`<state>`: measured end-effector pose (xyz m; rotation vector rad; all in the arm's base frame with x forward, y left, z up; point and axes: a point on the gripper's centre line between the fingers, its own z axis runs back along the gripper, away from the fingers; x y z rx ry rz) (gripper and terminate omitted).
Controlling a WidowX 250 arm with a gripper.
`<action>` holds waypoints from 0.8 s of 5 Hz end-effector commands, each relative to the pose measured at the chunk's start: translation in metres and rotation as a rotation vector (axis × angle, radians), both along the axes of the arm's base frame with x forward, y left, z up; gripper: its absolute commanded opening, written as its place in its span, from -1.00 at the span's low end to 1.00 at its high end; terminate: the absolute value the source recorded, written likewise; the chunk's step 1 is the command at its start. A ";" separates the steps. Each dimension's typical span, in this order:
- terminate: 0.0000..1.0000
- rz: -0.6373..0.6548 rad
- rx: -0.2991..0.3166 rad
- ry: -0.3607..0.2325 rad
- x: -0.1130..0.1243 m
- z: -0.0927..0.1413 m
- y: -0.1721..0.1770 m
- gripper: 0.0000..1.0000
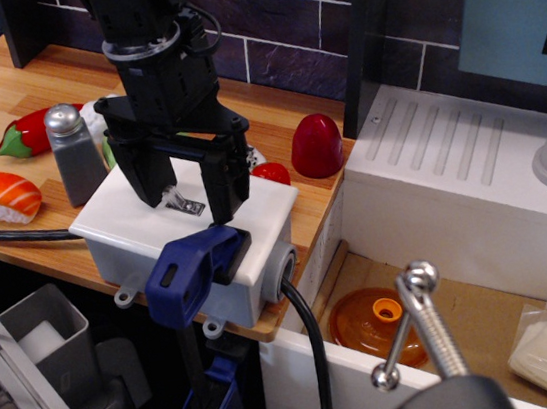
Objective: Move light switch to the right
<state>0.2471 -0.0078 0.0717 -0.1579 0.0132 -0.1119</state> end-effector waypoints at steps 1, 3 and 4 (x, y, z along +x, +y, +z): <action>-1.00 0.006 -0.059 -0.030 0.014 0.014 -0.023 1.00; -1.00 -0.005 -0.049 -0.015 0.011 0.011 -0.029 1.00; 1.00 0.020 -0.030 -0.042 0.011 0.012 -0.025 1.00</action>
